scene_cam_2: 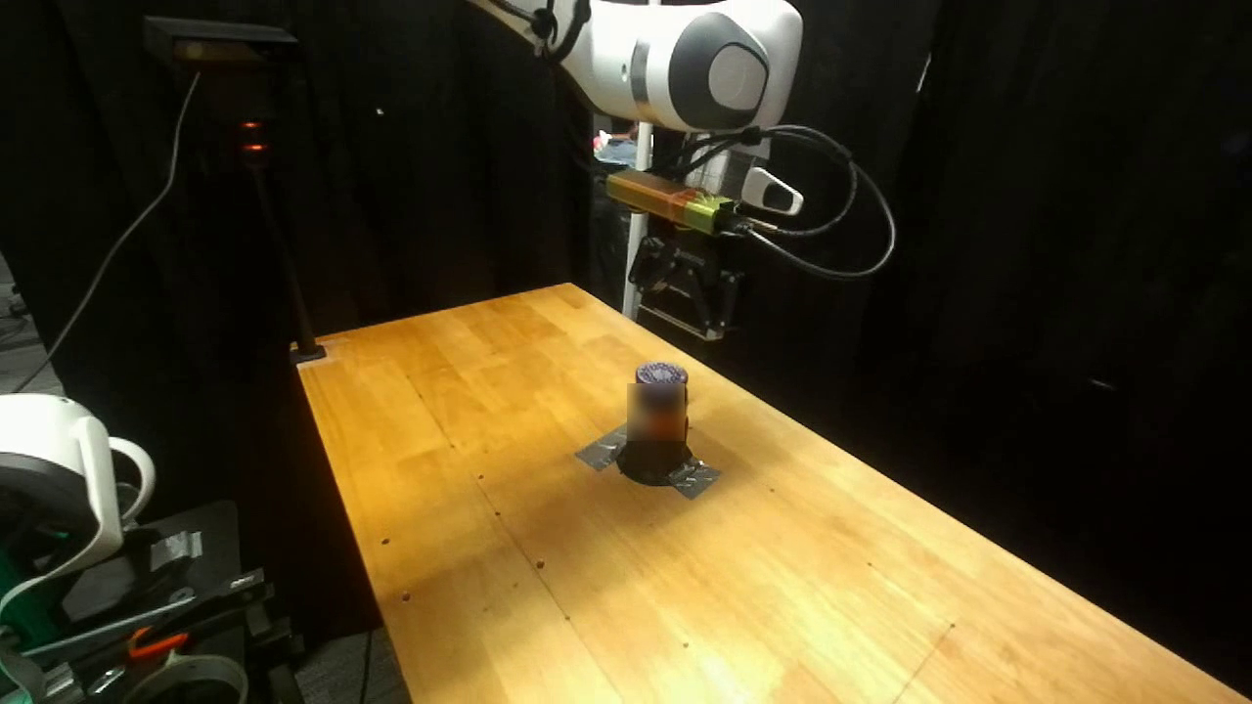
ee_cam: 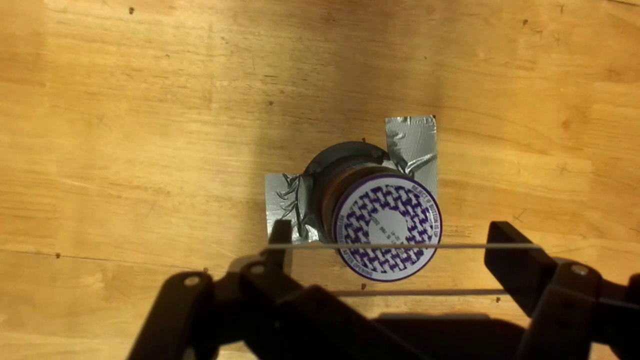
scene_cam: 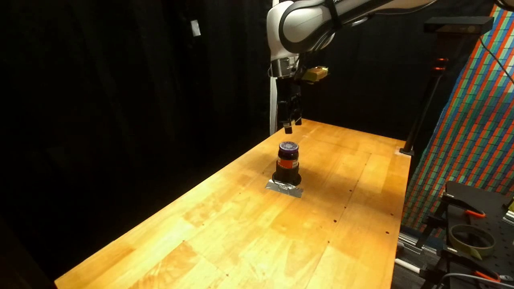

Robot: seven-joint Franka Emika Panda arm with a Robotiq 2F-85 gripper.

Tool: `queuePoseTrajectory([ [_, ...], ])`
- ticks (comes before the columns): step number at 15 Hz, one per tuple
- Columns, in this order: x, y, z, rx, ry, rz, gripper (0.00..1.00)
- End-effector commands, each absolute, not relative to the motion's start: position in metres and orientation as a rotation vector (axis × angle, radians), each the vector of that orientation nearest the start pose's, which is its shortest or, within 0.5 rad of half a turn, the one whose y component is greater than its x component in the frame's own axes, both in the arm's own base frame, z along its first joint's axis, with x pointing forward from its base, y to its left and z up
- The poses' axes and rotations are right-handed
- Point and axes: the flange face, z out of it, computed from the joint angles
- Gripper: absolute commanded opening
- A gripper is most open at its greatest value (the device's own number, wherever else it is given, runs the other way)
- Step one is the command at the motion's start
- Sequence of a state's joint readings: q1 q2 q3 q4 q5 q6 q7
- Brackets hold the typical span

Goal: Put the rubber band on the jar.

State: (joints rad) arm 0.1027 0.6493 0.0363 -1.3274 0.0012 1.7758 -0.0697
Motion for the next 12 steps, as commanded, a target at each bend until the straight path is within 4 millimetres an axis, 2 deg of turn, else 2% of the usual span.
queuePoseTrajectory([
  [1, 0.722, 0.108, 0.333, -3.116, -0.356, 0.308, 1.00],
  [5, 0.739, 0.104, 0.315, -3.118, -0.426, 0.249, 1.00],
  [12, 0.753, 0.095, 0.277, -3.082, -0.456, 0.290, 1.00],
])
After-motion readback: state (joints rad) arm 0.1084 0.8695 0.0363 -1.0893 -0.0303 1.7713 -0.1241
